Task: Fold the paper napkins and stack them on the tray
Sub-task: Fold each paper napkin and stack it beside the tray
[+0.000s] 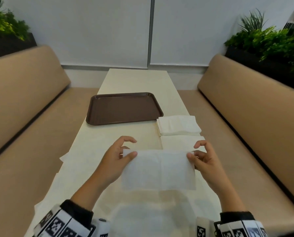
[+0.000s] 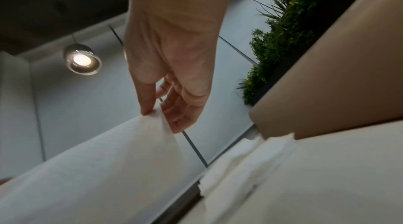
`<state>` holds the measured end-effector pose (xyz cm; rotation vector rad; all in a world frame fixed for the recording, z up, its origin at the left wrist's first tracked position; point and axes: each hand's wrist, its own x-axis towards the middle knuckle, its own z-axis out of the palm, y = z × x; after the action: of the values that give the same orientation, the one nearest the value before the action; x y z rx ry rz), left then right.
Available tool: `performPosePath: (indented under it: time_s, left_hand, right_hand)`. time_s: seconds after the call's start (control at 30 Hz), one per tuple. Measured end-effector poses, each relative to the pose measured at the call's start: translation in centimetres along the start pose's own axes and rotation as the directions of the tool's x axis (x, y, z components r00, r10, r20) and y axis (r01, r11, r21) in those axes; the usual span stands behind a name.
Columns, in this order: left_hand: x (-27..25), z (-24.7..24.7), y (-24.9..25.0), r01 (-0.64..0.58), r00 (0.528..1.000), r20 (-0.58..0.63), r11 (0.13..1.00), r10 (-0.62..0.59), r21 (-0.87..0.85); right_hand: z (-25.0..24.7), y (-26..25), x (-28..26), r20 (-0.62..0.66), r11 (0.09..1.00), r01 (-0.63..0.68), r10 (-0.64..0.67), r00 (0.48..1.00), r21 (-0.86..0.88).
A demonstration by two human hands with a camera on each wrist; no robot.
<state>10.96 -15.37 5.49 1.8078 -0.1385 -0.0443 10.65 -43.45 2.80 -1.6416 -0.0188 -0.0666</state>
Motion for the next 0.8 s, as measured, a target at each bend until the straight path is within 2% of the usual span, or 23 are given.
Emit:
performPosePath:
  time_s: [0.13, 0.23, 0.37, 0.43, 0.57, 0.67, 0.73, 0.8]
  left_hand:
    - [4.2, 3.6, -2.1, 0.106, 0.993, 0.061, 0.992, -0.102, -0.067]
    - [8.4, 6.3, -2.4, 0.208, 0.973, 0.135, 0.966, -0.188, -0.155]
    - [14.0, 9.5, -3.1, 0.255, 0.96, 0.183, 0.933, -0.212, -0.255]
    - [16.1, 10.9, -4.0, 0.254, 0.962, 0.149, 0.949, -0.228, -0.188]
    - [18.3, 13.4, -6.5, 0.254, 0.962, 0.079, 0.964, -0.261, 0.081]
    - [19.2, 14.6, -8.0, 0.265, 0.953, 0.09, 0.943, -0.288, 0.203]
    - [19.6, 15.1, -8.6, 0.225, 0.958, 0.101, 0.922, -0.268, 0.315]
    - [19.6, 15.5, -9.1, 0.177, 0.965, 0.105, 0.888, -0.242, 0.425]
  right_hand:
    - [-2.3, 2.4, 2.9, -0.078, 0.971, -0.085, 0.069, 0.995, -0.224]
    - [-4.5, 1.9, 6.2, -0.095, 0.946, -0.157, 0.135, 0.986, -0.283]
    - [-7.0, 1.9, 11.0, -0.148, 0.913, -0.193, 0.148, 0.978, -0.361]
    - [-8.1, 3.3, 13.1, -0.227, 0.885, -0.239, 0.157, 0.961, -0.4]
    - [-9.2, 5.9, 15.2, -0.287, 0.79, -0.357, 0.238, 0.928, -0.499]
    - [-9.2, 6.9, 15.8, -0.273, 0.713, -0.391, 0.282, 0.92, -0.583]
    - [-9.1, 7.5, 16.0, -0.257, 0.669, -0.384, 0.285, 0.923, -0.636]
    - [-8.7, 7.9, 16.0, -0.237, 0.579, -0.36, 0.28, 0.93, -0.732]
